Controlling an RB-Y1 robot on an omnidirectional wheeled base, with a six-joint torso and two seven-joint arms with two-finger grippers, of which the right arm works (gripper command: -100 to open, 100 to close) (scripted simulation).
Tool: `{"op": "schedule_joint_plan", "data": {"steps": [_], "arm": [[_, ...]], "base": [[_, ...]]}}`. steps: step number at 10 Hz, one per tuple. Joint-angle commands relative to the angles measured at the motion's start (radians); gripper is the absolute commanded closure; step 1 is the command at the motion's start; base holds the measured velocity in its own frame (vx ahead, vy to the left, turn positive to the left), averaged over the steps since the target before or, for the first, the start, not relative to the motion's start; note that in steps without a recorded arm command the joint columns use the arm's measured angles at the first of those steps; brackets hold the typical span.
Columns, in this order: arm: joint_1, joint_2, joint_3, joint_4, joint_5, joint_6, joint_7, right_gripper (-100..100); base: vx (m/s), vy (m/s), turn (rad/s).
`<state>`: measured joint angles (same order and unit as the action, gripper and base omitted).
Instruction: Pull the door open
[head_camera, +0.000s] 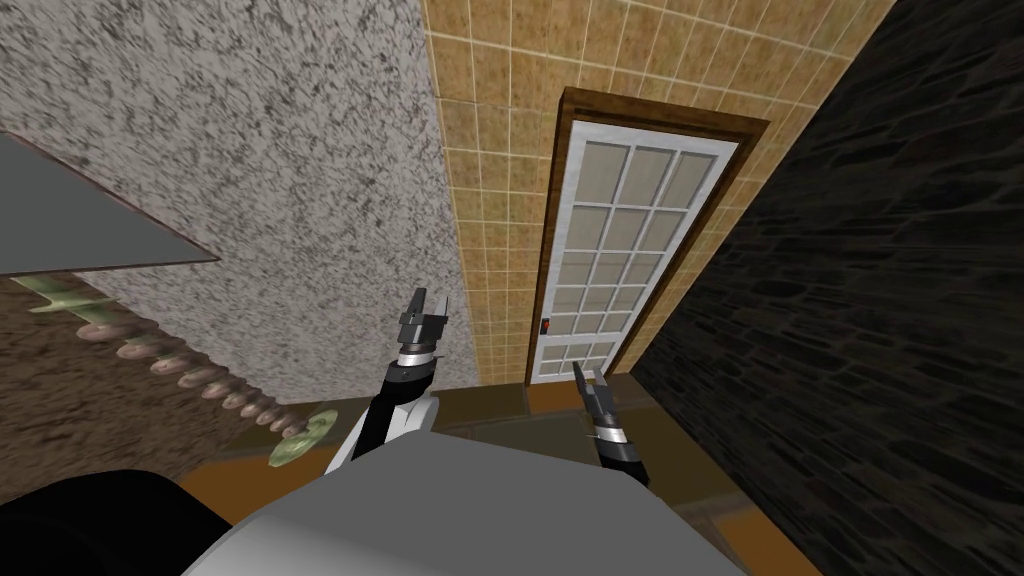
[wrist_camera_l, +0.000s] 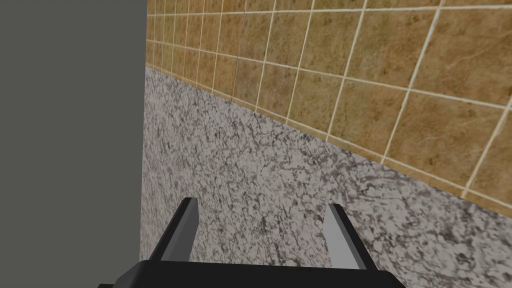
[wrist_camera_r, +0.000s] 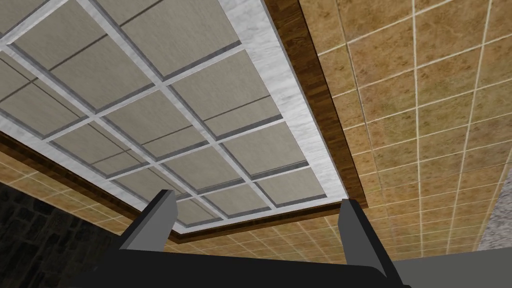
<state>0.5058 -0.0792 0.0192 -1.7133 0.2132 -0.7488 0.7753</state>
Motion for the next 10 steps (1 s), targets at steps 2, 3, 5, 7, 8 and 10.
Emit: {"op": "schedule_joint_plan", "data": {"steps": [2,3,5,7,8,10], "arm": [[0.002,0.002,0.005,0.055,0.020,-0.023,0.050,-100],[0.003,0.003,0.007,0.073,0.028,-0.031,0.067,-100],[0.006,0.006,0.010,0.109,0.043,-0.046,0.101,-100],[0.008,0.008,0.014,0.146,0.058,-0.061,0.136,-100],[0.010,0.009,0.016,0.164,0.065,-0.069,0.153,-100],[0.012,0.013,0.020,0.198,0.079,-0.083,0.185,-100]], "base": [[0.086,-0.002,-0.004],[0.098,0.012,-0.009],[0.102,-0.010,-0.008],[0.106,-0.006,-0.006],[0.100,0.001,-0.011],[0.094,-0.010,-0.009]]}}
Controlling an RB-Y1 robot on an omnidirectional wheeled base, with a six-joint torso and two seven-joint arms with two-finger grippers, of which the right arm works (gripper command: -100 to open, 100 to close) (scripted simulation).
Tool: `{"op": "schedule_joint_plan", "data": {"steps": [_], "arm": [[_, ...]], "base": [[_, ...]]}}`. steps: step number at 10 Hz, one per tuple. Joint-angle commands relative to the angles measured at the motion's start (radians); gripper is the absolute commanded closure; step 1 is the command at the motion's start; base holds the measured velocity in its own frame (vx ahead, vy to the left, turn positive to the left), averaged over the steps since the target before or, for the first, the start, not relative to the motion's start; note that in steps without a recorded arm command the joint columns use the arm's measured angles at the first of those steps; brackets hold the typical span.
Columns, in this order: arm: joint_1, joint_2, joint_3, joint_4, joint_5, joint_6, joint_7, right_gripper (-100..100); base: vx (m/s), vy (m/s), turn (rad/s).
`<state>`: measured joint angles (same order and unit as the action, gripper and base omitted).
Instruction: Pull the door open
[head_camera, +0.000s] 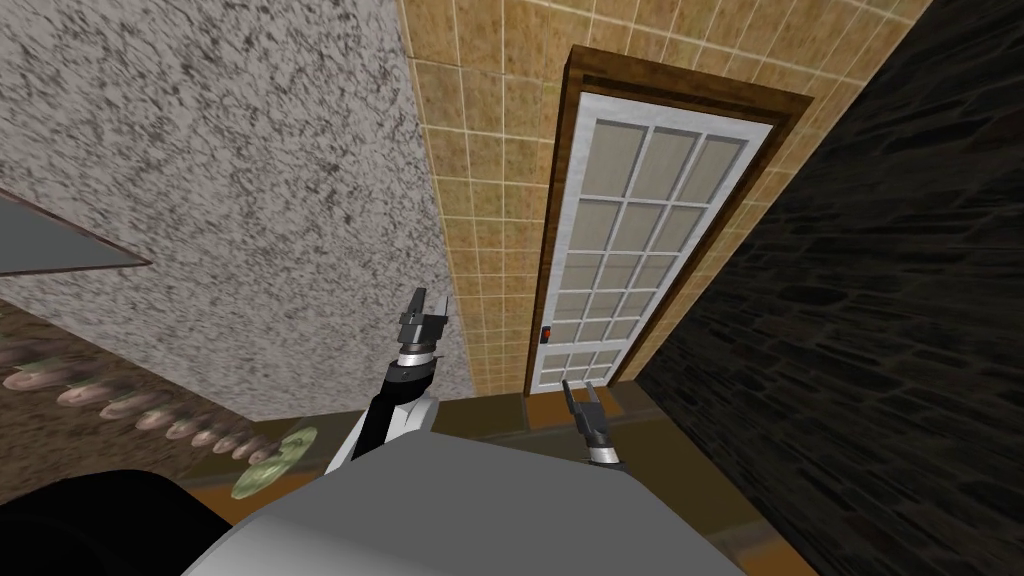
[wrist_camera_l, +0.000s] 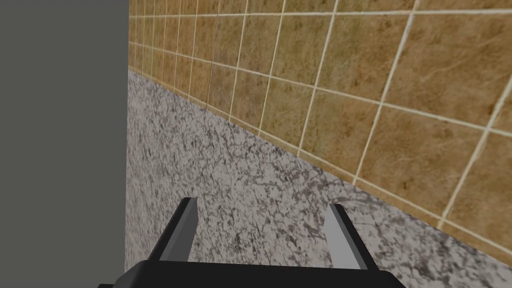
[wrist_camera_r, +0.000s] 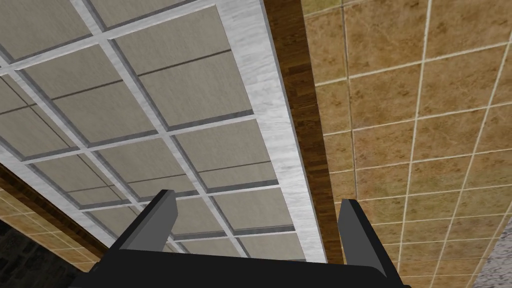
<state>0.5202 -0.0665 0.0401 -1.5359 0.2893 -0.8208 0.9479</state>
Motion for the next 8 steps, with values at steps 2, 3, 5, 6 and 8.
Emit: {"op": "schedule_joint_plan", "data": {"steps": [2,3,5,6,8], "arm": [[0.001,0.003,0.002,0.055,0.017,-0.025,0.045,-100],[0.002,0.005,0.004,0.072,0.024,-0.033,0.061,-100],[0.006,0.011,0.009,0.121,0.044,-0.053,0.107,-100],[0.007,0.013,0.011,0.136,0.050,-0.059,0.121,-100],[0.010,0.020,0.015,0.183,0.069,-0.078,0.165,-100]], "base": [[0.091,-0.009,-0.010],[0.108,-0.014,-0.010],[0.121,-0.022,-0.017],[0.151,-0.011,-0.014],[0.157,-0.034,-0.020]]}}
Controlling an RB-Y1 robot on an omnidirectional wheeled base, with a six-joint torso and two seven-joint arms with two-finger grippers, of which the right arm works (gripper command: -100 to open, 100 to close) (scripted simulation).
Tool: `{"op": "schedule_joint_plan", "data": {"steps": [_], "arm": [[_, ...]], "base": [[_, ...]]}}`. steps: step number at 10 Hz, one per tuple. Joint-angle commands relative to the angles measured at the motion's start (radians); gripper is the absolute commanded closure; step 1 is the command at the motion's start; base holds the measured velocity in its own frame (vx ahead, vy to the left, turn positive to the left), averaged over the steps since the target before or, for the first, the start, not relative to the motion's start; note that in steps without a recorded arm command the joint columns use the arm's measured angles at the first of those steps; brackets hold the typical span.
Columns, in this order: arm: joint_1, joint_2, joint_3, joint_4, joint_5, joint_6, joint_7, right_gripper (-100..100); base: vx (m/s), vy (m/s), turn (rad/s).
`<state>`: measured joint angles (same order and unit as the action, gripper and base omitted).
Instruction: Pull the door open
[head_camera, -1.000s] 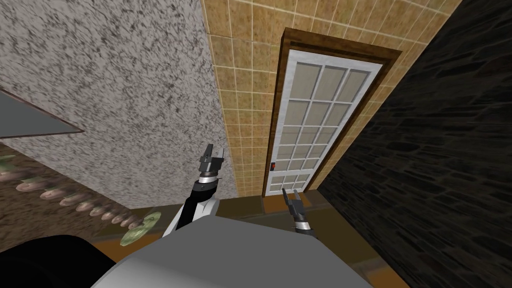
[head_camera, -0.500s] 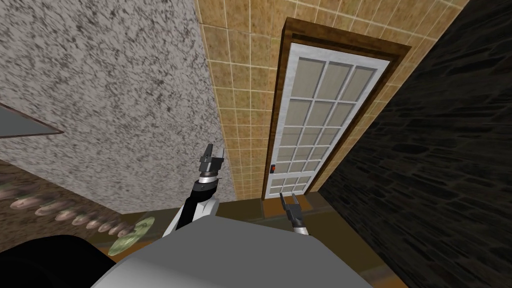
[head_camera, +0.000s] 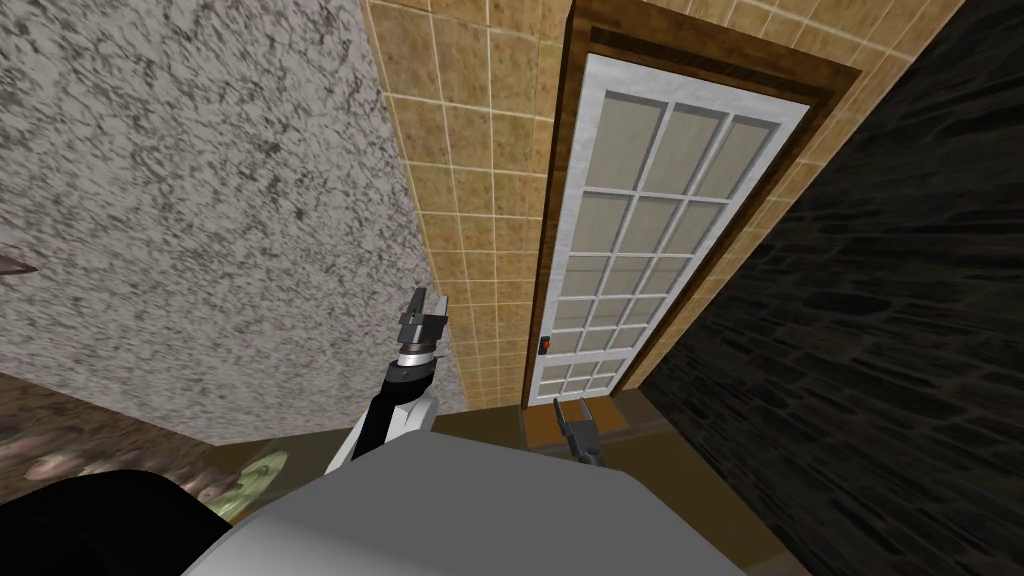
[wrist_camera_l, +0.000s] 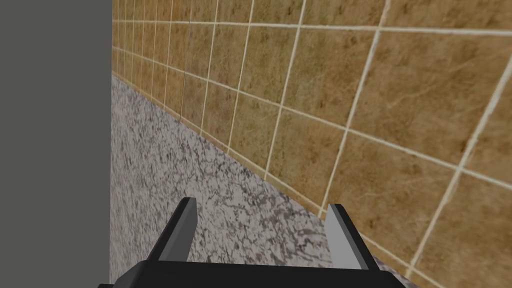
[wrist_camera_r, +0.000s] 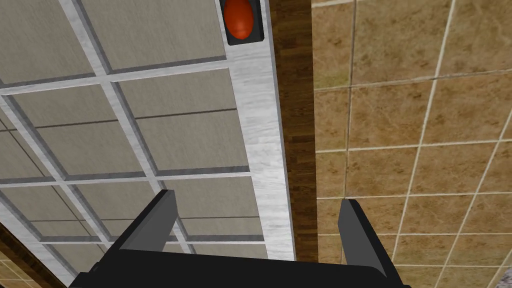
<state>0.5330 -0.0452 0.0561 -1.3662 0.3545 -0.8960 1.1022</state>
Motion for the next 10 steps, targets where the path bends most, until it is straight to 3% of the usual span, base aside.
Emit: {"op": "schedule_joint_plan", "data": {"steps": [1,10], "arm": [[-0.001,0.003,0.002,0.039,0.015,-0.014,0.036,-100],[0.011,0.040,0.019,0.201,0.081,-0.081,0.188,-100]], "base": [[0.143,-0.038,-0.022],[0.170,-0.034,-0.025]]}}
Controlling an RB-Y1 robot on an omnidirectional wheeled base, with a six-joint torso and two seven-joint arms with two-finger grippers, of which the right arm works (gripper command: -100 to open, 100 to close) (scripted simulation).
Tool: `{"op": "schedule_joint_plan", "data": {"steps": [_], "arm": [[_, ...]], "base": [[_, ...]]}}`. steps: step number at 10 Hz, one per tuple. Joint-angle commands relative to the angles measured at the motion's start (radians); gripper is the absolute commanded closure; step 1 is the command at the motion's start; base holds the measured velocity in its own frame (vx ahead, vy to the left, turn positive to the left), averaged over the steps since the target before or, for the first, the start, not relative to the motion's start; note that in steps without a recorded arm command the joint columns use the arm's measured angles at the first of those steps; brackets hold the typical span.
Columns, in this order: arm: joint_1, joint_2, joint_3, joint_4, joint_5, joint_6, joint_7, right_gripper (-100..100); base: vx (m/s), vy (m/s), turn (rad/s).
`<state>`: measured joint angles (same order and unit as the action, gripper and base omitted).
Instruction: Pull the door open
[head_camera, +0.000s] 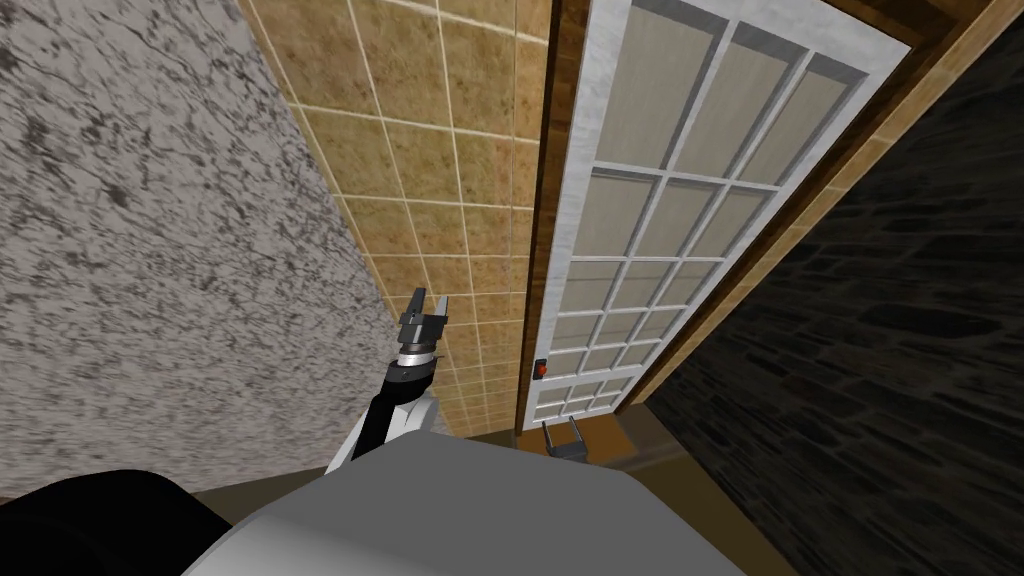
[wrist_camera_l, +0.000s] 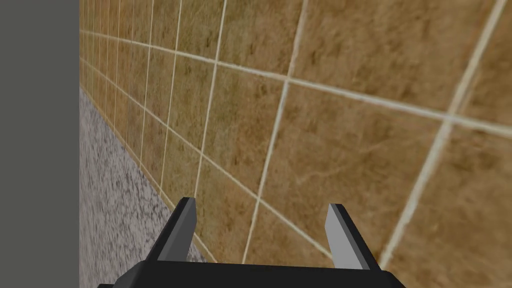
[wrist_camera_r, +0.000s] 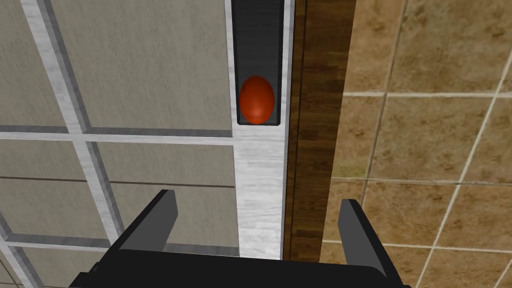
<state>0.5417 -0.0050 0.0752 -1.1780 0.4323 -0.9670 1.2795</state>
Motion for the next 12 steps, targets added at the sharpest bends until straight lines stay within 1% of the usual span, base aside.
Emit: {"op": "schedule_joint_plan", "data": {"steps": [1,2,3,5,7,10,11,12], "arm": [[0.004,0.005,0.001,0.027,0.009,-0.016,0.024,-100],[0.004,0.002,0.001,0.012,0.006,-0.006,0.012,-100],[-0.040,-0.011,-0.003,0.042,0.008,-0.001,0.016,-100],[-0.087,-0.020,-0.008,0.076,0.010,0.007,0.016,-100],[-0.147,-0.029,-0.014,0.119,0.013,0.018,0.015,-100],[-0.240,-0.035,-0.025,0.196,0.016,0.039,0.012,-100],[-0.252,-0.035,-0.025,0.196,0.016,0.039,0.012,-100],[-0.289,-0.035,-0.029,0.223,0.017,0.047,0.010,-100]], "base": [[0.204,-0.061,-0.020],[0.086,-0.028,0.003],[0.017,0.013,-0.171],[-0.005,0.036,-0.125],[-0.025,0.029,-0.099],[-0.013,0.022,-0.098],[0.002,0.013,-0.016],[0.006,0.009,-0.040]]}}
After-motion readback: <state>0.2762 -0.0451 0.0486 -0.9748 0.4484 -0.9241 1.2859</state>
